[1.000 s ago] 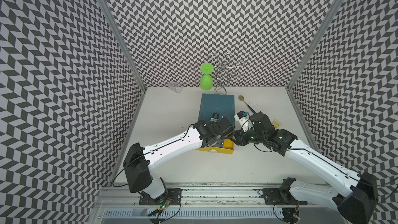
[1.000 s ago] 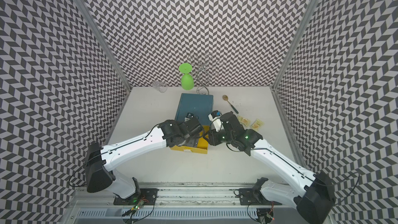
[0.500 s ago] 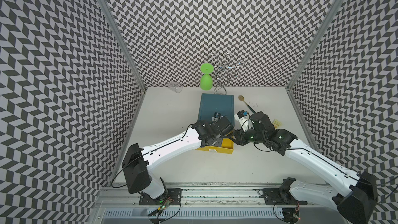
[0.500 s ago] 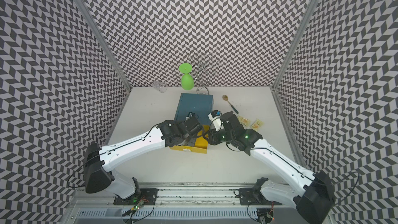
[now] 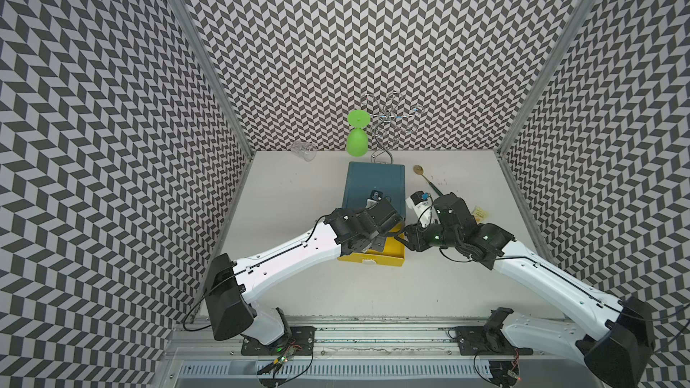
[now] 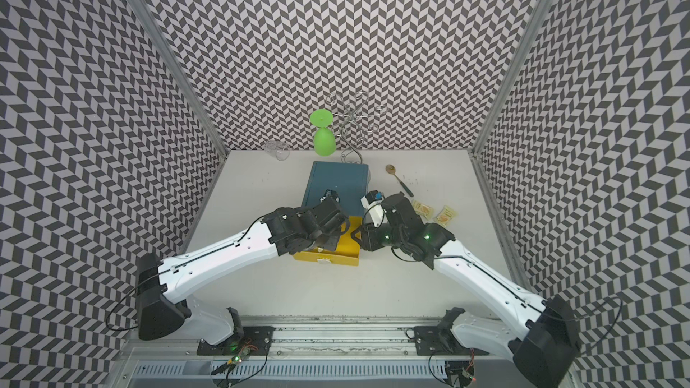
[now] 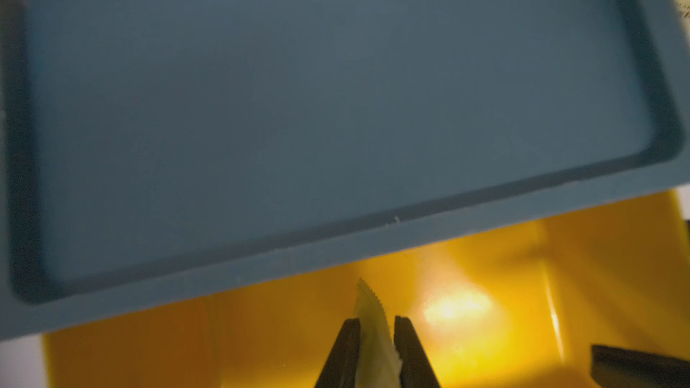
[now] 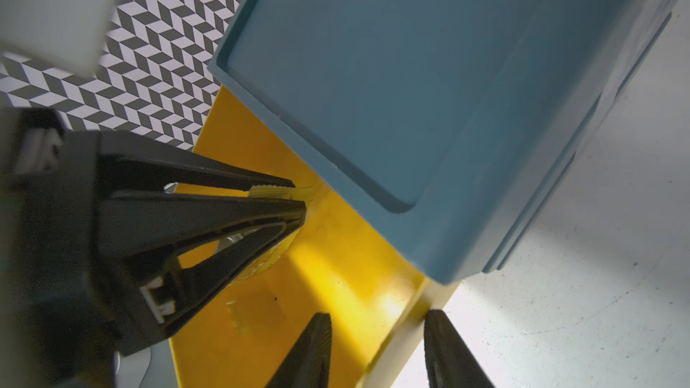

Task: Take the cookies out of the drawer
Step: Pick up the cookie from the drawer, then place the cookie at the center of the board.

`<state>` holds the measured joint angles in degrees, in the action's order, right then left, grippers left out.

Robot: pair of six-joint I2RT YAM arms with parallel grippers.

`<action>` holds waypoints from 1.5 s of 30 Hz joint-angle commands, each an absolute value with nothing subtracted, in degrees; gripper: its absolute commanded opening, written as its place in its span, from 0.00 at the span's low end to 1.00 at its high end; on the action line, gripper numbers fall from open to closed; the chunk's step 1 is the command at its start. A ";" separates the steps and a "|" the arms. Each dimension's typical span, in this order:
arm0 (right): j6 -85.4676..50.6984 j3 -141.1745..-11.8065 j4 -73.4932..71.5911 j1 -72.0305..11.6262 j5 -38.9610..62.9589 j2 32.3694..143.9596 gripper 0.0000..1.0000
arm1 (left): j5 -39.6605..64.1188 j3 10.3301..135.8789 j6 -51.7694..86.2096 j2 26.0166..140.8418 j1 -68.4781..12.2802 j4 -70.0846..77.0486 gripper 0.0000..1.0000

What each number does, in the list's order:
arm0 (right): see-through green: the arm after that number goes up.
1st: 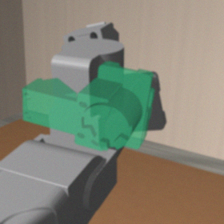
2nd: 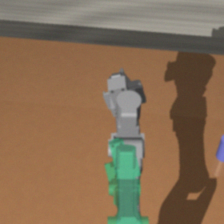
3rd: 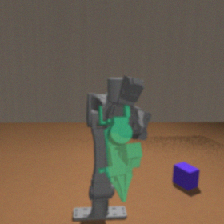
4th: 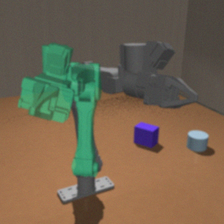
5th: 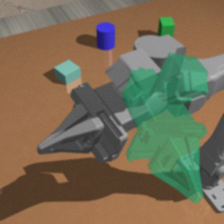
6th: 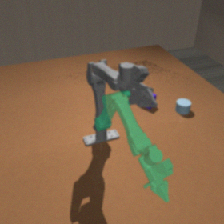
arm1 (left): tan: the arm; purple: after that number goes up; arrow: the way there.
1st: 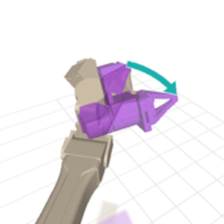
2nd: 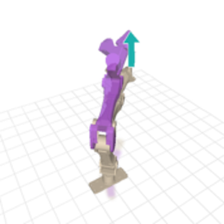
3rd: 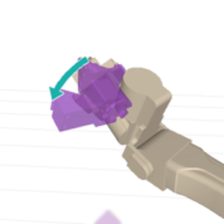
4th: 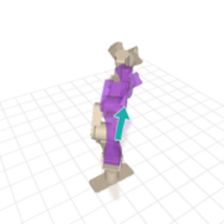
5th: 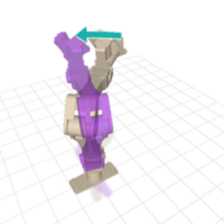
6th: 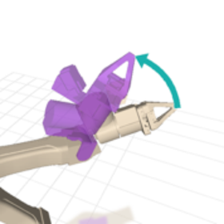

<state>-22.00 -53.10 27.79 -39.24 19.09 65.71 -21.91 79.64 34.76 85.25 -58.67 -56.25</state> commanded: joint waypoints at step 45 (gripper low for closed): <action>-19.30 -58.27 26.16 -39.73 14.50 67.15 0.44 | -18.63 69.89 13.49 76.15 -11.98 -42.44 0.16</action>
<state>-20.36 -56.45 28.56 -39.35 15.35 67.09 -18.76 73.12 18.04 73.52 -15.40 -48.64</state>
